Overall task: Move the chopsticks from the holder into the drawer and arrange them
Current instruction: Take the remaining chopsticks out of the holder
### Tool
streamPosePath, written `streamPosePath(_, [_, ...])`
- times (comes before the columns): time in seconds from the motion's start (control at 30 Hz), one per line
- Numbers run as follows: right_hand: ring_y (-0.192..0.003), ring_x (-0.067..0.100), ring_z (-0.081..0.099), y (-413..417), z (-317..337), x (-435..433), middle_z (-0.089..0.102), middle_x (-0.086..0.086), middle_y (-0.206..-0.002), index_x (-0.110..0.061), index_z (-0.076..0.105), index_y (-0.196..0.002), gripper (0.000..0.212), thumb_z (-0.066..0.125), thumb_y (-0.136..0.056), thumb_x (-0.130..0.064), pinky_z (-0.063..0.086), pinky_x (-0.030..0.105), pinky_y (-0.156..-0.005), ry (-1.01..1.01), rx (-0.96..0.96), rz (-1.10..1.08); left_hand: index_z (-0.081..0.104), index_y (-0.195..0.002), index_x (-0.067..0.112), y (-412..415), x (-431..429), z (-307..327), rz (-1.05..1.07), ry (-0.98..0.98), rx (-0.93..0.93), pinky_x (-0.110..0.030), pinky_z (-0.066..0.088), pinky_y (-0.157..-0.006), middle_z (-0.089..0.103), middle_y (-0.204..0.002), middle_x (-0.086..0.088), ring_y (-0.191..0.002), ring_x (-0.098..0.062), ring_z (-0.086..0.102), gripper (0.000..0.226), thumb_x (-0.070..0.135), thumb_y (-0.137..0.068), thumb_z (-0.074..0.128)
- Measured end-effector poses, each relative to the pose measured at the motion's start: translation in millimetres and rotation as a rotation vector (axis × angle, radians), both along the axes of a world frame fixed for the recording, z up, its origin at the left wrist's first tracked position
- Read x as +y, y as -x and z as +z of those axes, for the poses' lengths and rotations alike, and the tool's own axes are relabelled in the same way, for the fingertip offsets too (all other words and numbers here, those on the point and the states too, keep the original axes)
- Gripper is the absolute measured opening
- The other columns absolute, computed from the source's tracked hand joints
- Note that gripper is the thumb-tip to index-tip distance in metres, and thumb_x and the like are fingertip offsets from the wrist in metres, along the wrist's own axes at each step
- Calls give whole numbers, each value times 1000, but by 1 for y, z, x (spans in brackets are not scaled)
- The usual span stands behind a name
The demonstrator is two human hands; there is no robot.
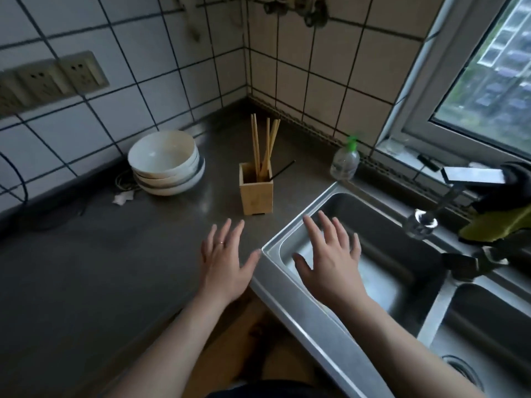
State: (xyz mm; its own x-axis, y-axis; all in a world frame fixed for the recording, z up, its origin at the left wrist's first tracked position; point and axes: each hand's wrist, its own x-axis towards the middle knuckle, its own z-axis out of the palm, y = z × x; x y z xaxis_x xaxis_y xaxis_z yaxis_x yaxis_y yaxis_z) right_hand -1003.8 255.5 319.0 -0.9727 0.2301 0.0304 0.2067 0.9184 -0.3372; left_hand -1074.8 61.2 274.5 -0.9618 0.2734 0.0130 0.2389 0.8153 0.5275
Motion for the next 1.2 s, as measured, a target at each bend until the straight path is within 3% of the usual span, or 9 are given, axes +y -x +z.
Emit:
streamPosePath(0.27, [-149,18,3,89,1,-4,8,-6,-161,-37,2,-151,78,50,-91,-48,11,43,-120,146,67,-17,25,-152,32,117,15,2,16,-209,-128,-50,23,-117,28,-158,1,-148,-23,19,68,52,-93,54])
streamPosePath(0.4, [-148,18,9,132,-3,-10,12,-5,-161,-31,-1,-152,84,53,-90,-46,17,40,-119,224,74,-90,28,-151,31,177,27,9,19,-326,-191,-42,32,-109,36,-153,1,-141,-22,31,67,45,-93,59])
streamPosePath(0.53, [-148,15,9,165,-4,-15,9,-2,-161,-21,-4,-153,90,56,-90,-42,14,31,-119,330,56,-170,20,-153,35,228,38,12,-23,-427,-341,-42,36,-106,32,-156,4,-142,-21,33,71,39,-94,60])
streamPosePath(0.67, [-148,13,14,196,-5,-16,12,-1,-161,-23,-3,-153,91,59,-89,-43,17,29,-118,503,32,-296,29,-151,31,264,51,17,-98,-518,-492,-39,40,-99,43,-147,8,-134,-17,41,64,31,-95,61])
streamPosePath(0.77, [-145,13,23,219,-3,-17,22,-4,-159,-25,3,-153,89,62,-88,-42,25,25,-111,602,37,-357,46,-140,25,280,60,20,-172,-501,-508,-31,37,-93,50,-127,13,-118,-5,43,47,25,-96,61])
streamPosePath(0.93, [-124,6,47,261,5,-23,48,-8,-141,-27,24,-148,74,67,-88,-31,39,12,-86,858,152,-470,58,-119,25,301,71,19,-244,-599,-626,-20,48,-81,64,-106,11,-104,-6,59,28,15,-93,64])
streamPosePath(1.03, [-111,10,61,284,7,-28,64,-2,-121,-22,38,-139,61,69,-86,-20,51,26,-93,988,273,-545,60,-117,17,309,75,19,-261,-646,-667,-10,48,-63,65,-96,12,-91,0,62,27,11,-92,65])
streamPosePath(1.1, [-101,9,65,294,8,-31,68,1,-110,-20,45,-131,51,69,-86,-15,54,27,-89,1014,303,-575,60,-113,14,311,75,18,-257,-670,-661,-5,47,-57,65,-92,9,-83,3,60,23,7,-92,64])
streamPosePath(1.2, [-96,10,68,305,6,-36,70,1,-104,-21,52,-121,41,70,-85,-14,56,27,-84,1006,313,-586,63,-107,16,311,73,15,-287,-689,-653,-14,49,-67,67,-93,4,-87,-6,64,19,5,-92,63])
